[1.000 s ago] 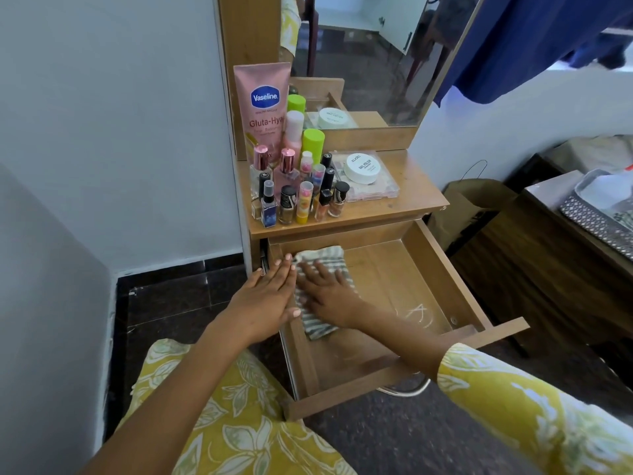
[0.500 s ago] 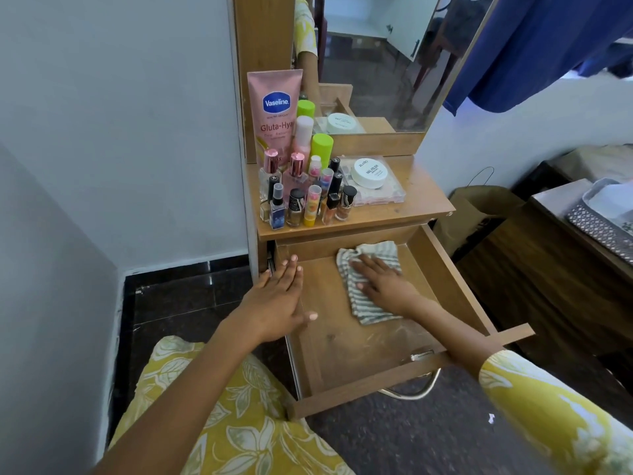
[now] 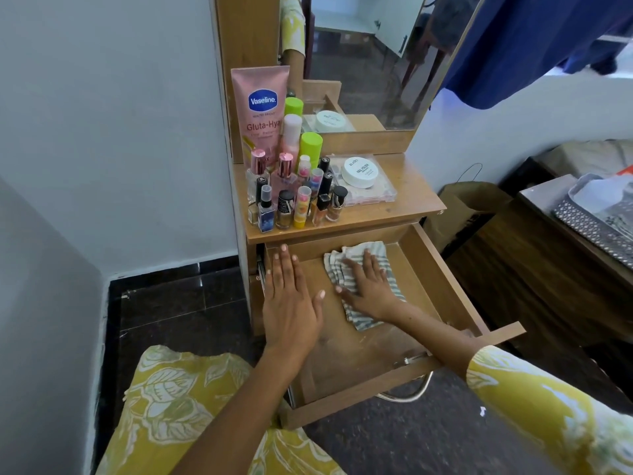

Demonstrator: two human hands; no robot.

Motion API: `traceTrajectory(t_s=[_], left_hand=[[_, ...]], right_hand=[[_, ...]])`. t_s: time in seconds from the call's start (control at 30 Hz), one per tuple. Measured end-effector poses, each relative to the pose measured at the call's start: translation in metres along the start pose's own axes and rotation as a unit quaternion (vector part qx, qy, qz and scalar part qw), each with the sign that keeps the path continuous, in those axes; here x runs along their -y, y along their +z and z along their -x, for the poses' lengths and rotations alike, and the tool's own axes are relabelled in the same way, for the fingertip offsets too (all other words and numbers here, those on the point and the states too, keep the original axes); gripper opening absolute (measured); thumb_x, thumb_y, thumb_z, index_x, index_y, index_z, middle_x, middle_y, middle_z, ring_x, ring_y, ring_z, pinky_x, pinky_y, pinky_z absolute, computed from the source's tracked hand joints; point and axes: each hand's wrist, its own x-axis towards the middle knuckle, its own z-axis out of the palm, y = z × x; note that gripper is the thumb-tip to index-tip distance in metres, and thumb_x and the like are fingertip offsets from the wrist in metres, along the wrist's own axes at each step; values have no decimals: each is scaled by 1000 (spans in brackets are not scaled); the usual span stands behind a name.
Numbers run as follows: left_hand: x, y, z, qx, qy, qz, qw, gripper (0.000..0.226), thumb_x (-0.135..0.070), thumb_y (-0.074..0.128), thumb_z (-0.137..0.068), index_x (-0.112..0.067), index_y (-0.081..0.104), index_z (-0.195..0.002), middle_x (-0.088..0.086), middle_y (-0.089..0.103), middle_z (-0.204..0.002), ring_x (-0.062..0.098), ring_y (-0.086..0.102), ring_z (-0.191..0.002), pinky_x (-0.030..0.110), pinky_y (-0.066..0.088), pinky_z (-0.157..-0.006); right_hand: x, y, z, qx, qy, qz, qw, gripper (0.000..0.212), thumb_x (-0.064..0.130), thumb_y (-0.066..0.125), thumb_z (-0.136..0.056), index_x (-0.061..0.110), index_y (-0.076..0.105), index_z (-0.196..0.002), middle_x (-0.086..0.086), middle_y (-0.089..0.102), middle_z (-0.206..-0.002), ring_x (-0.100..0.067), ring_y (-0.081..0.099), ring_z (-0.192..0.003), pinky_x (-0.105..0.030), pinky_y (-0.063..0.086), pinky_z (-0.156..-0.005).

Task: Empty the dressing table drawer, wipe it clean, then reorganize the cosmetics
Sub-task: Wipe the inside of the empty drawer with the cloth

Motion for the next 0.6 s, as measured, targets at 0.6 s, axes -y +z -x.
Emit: traceTrajectory(t_s=[0.6], left_hand=[[1,-1,1,-10,15,-20,1000,67,-46,17,-98,-4,4,-148,16,-10,-155,28,-9,-143,40,-5,-115]], right_hand=[[-2,-22,6,-6,28,-31,999,91,68,41,-86,13,10,-151,-16,3,-159,-32,-2,-147,-45,3,-118]])
